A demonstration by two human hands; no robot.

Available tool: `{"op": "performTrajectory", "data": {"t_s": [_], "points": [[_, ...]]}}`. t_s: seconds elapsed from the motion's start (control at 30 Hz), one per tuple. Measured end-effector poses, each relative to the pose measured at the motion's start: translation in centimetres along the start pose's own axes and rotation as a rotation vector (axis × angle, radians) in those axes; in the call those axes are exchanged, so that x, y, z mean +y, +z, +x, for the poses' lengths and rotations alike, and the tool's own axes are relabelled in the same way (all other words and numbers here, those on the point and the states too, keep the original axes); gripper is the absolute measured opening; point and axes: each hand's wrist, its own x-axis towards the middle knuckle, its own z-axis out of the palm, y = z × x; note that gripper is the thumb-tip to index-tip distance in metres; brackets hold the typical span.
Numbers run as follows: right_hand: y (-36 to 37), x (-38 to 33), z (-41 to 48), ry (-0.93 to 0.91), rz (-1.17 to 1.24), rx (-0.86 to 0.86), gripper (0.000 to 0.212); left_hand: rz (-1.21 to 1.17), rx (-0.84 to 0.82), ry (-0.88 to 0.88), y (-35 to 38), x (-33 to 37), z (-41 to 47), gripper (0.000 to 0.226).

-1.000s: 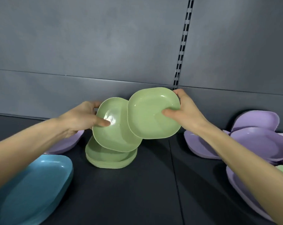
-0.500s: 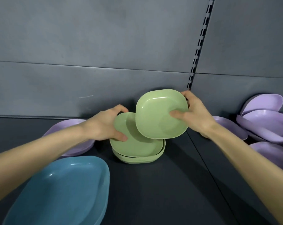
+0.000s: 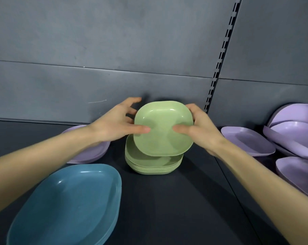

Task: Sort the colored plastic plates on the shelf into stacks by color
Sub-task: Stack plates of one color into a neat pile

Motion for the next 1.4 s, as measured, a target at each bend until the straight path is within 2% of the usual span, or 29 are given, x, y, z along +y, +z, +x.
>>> {"op": "performTrajectory", "data": {"t_s": [0.2, 0.27, 0.37, 0.43, 0.5, 0.7, 0.97, 1.1, 1.17, 1.27, 1.4], "points": [[2.0, 0.8, 0.0, -0.022, -0.304, -0.098, 0.039, 0.27, 0.062, 0.089, 0.4, -1.6, -0.1, 0.055], [1.9, 1.1, 0.2, -0.031, -0.425, -0.107, 0.044, 0.354, 0.057, 0.077, 0.5, -1.8, -0.1, 0.053], [1.8, 1.4, 0.3, 0.029, -0.447, -0.198, 0.056, 0.471, 0.03, 0.04, 0.7, -2.1, 0.2, 0.053], [1.8, 1.7, 0.3, 0.067, -0.449, -0.264, 0.071, 0.476, -0.013, 0.011, 1.0, -2.4, 0.3, 0.052], [1.7, 1.9, 0.3, 0.073, -0.442, -0.276, 0.077, 0.438, -0.042, -0.017, 1.3, -2.5, 0.5, 0.05], [1.3, 2.6, 1.1, 0.023, -0.439, -0.27, 0.056, 0.378, -0.084, -0.043, 1.4, -2.6, 1.8, 0.052], [1.4, 2.5, 0.7, -0.003, -0.543, -0.271, 0.061, 0.479, -0.124, -0.006, 1.4, -2.4, 1.5, 0.042], [1.2, 1.7, 0.6, -0.017, -0.663, -0.306, 0.064, 0.63, -0.134, 0.04, 1.2, -2.1, 1.6, 0.032], [1.0, 1.2, 0.7, -0.024, -0.749, -0.329, 0.067, 0.743, -0.153, 0.075, 1.3, -1.6, 1.7, 0.037], [-0.2, -0.5, 0.8, -0.012, -0.831, -0.33, 0.067, 0.854, -0.17, 0.115, 1.2, 0.1, 2.0, 0.06], [-3.9, -3.6, 0.2, -0.059, -0.913, -0.202, 0.058, 0.899, -0.171, 0.201, 1.3, 4.4, 2.3, 0.061]]}}
